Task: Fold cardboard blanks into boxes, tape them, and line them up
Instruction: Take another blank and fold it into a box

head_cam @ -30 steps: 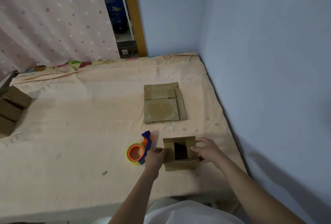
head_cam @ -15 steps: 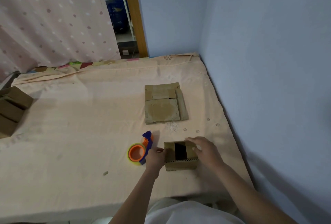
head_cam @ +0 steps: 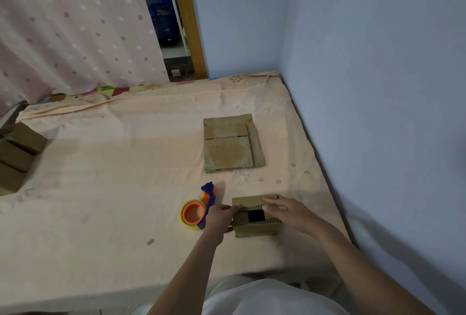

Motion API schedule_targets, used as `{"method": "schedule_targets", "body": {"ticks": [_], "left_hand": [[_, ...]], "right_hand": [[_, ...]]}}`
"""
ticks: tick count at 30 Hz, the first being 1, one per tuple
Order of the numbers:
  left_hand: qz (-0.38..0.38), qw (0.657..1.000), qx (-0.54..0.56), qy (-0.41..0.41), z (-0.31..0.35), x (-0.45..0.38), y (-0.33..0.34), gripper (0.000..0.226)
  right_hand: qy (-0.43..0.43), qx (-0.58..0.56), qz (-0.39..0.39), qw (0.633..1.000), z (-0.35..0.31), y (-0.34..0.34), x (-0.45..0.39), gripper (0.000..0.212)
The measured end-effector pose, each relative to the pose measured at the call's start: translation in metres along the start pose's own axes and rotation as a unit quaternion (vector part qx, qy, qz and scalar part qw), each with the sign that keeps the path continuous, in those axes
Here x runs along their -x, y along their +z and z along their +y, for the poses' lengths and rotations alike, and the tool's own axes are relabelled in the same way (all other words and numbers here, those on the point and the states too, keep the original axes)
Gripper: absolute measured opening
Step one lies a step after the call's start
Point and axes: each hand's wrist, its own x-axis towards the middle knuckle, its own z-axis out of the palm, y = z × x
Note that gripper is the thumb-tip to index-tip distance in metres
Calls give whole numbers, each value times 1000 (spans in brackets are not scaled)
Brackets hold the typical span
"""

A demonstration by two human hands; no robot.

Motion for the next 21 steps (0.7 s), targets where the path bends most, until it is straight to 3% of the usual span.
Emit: {"method": "schedule_targets", "body": {"ticks": [3,6,10,15,21], "left_hand": [[-10,1000,13,-6,3,3,-2,34],[-28,999,34,-9,6,5,-1,38],[-33,999,41,1,8,7,2,38],[-26,999,12,19,1,5,2,44],[-93,994,54,-12,-1,15,2,52]], "right_hand": [[-18,34,-39,998,0,-3,4,72],[-28,-27,54,998,4,3,-3,50],[-56,43,159,985,12,25,-11,36],[-53,39,203,977,12,36,-12,48],[-18,-27,232,972,13,40,-13,62]]}}
